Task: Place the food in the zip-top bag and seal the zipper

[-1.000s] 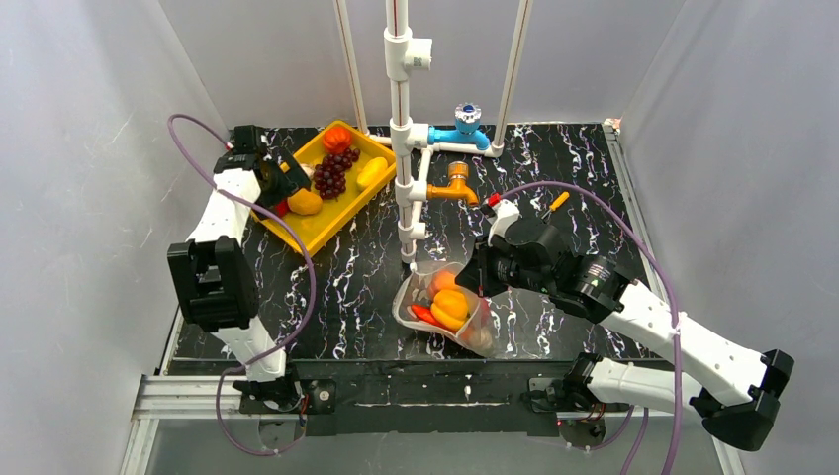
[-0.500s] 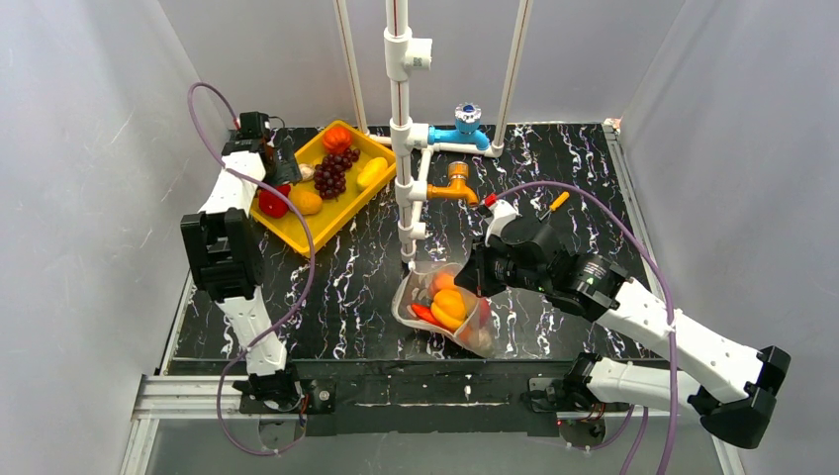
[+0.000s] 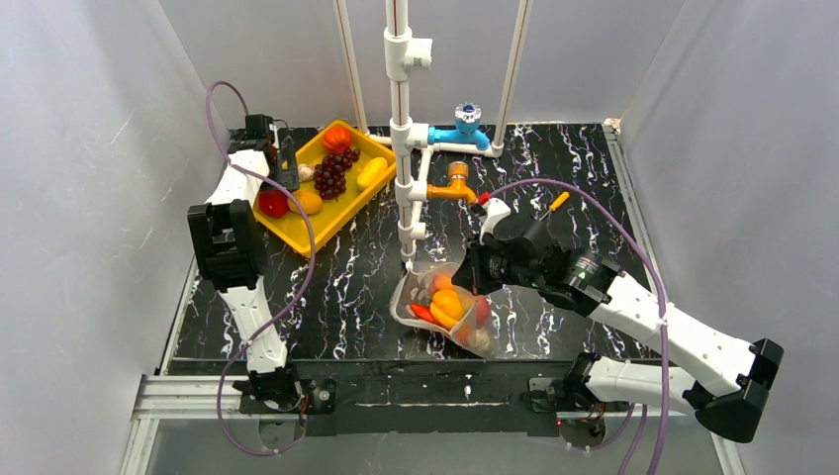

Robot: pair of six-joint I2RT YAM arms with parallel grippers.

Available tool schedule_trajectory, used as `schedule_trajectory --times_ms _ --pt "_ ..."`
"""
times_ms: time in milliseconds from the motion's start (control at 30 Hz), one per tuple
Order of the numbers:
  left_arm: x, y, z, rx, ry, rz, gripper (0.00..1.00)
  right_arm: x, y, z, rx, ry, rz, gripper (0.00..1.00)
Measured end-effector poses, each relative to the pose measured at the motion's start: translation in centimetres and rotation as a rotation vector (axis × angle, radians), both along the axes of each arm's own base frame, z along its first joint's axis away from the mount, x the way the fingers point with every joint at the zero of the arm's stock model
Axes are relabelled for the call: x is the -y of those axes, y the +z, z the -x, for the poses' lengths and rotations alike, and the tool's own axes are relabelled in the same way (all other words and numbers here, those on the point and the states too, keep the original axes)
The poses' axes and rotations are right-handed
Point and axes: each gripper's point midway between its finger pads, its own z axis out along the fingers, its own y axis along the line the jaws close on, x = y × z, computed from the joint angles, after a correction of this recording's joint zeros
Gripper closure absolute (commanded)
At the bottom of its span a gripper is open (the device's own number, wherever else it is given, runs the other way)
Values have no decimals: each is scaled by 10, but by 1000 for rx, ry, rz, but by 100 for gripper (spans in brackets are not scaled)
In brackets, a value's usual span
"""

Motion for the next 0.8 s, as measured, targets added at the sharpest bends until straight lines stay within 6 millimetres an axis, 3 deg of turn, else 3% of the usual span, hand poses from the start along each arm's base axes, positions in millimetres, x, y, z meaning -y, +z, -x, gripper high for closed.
schedule_trajectory --times_ms 367,500,600,667,800 --pt "-3 -22 2 -79 -70 -27 21 -3 -3 -2 -7 2 15 99" --pt "-2 -27 0 -89 -85 -23 15 -3 -2 -2 -6 2 14 99" --pt "0 -29 -3 -90 -99 -14 15 -3 -2 -2 -6 2 14 99" --pt "0 -30 -5 -91 -103 -13 21 -3 -2 -2 -6 2 15 99" --pt "1 -33 -9 -94 -118 -10 44 -3 -2 -2 -7 2 16 99"
